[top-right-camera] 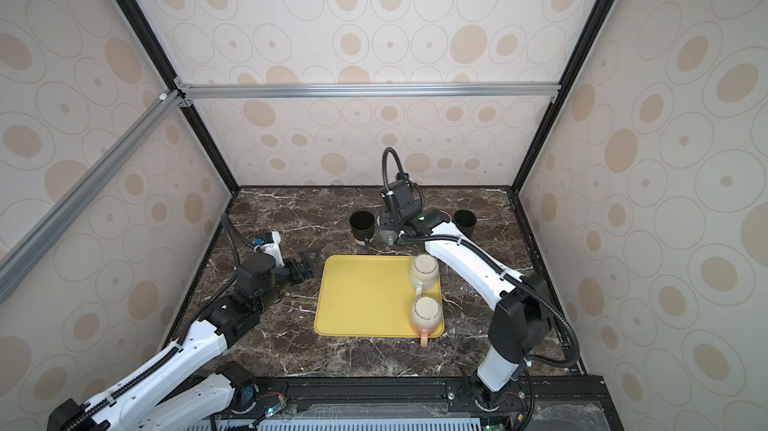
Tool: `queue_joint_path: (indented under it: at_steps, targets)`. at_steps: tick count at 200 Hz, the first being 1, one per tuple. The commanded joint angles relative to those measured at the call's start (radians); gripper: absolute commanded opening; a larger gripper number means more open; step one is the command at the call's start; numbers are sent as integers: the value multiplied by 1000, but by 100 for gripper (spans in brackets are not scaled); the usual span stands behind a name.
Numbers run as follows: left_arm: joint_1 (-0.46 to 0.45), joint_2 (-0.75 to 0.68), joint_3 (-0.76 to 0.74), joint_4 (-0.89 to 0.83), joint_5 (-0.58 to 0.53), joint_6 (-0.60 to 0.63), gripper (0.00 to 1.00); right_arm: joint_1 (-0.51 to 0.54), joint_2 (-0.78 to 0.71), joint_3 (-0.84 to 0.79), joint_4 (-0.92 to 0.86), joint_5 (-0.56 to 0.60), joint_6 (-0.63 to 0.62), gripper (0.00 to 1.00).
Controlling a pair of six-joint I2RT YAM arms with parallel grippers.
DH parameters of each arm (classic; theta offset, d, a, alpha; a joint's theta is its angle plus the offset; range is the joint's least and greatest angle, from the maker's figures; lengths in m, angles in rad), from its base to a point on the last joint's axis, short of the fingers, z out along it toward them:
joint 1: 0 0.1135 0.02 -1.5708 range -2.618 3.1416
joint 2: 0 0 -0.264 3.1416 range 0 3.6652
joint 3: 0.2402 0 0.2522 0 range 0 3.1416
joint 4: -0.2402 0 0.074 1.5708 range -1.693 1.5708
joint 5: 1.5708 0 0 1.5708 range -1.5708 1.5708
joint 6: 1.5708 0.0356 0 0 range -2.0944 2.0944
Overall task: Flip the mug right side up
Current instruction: 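Reach the left gripper to the upside-down orange mug while right moves aside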
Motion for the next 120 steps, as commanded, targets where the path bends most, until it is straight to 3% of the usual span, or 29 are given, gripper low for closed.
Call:
queue_joint_path:
  at_steps: [1,50,120]
  targets:
    - [-116,44,93,-184,-85,9,100,-50,-78,-79,-60,-49,18,34]
    - [-421,258,194,-213,-139,-70,100,-163,-180,-181,-50,-82,9,34]
    - [-735,514,353,-266,-289,-232,100,-272,-263,-343,68,-180,41,32]
